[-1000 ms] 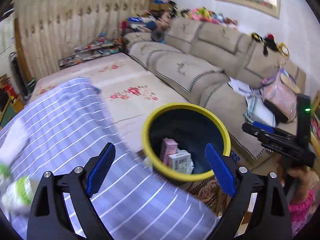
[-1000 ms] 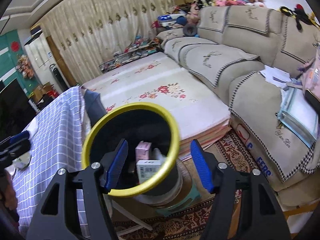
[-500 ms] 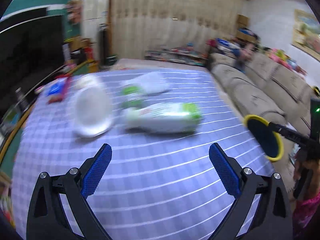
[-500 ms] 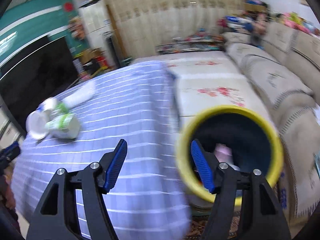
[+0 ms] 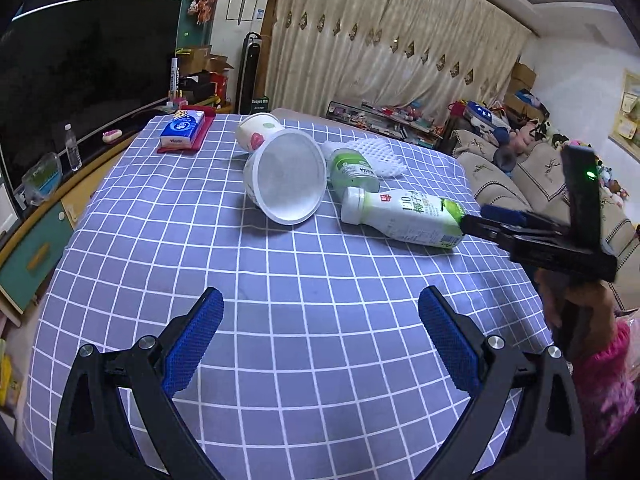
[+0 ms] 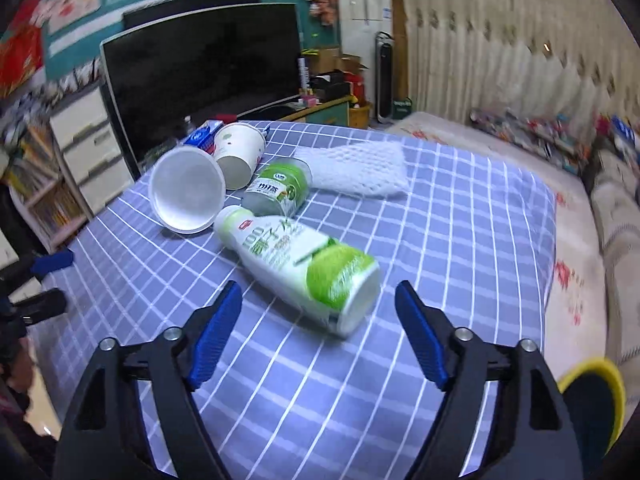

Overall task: Collect trash
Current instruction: 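Grasp the white coconut-water bottle with the right tool and lift it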

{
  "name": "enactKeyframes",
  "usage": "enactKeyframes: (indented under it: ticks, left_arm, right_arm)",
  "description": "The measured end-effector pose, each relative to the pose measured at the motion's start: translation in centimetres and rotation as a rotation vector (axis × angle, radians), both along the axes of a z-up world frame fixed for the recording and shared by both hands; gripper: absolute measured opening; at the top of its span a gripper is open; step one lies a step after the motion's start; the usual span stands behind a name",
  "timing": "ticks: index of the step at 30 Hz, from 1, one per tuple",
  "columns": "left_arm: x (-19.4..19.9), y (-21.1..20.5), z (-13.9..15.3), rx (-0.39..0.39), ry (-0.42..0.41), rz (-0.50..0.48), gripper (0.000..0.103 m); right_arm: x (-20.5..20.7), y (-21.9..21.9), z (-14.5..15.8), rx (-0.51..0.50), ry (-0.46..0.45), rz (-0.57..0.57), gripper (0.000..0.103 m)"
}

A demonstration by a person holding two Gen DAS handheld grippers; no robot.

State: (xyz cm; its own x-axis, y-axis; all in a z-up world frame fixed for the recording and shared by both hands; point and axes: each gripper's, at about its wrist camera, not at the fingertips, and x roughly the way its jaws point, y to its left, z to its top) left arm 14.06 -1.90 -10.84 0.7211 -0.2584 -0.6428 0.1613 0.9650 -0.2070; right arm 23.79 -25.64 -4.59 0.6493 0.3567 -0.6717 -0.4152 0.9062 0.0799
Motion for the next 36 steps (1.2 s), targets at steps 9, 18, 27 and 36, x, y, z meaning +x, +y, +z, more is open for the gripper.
enactKeyframes:
  ticks: [9, 18, 27, 36]
  left_arm:
    - [0.1, -0.3, -0.5, -0.012, 0.021, 0.000, 0.096]
    - [0.0, -0.8, 0.1, -0.015, 0.005, -0.010, 0.096]
    - [-1.1, -0.3, -0.1, -0.038, 0.008, -0.011, 0.096]
    - [-1.3, 0.7, -0.6, -0.056, 0.022, 0.005, 0.096]
  right_arm:
    - [4.4, -0.4, -1.0, 0.129, 0.117, 0.103, 0.081]
    - [-1.4, 2.6, -0.5, 0.076, 0.151, 0.127, 0.081]
    - [-2.4, 5.4, -2.0, 0.041, 0.162, 0.062, 0.080]
    - [-1.8, 5.5, -3.2, 0.049, 0.160, -0.006, 0.055]
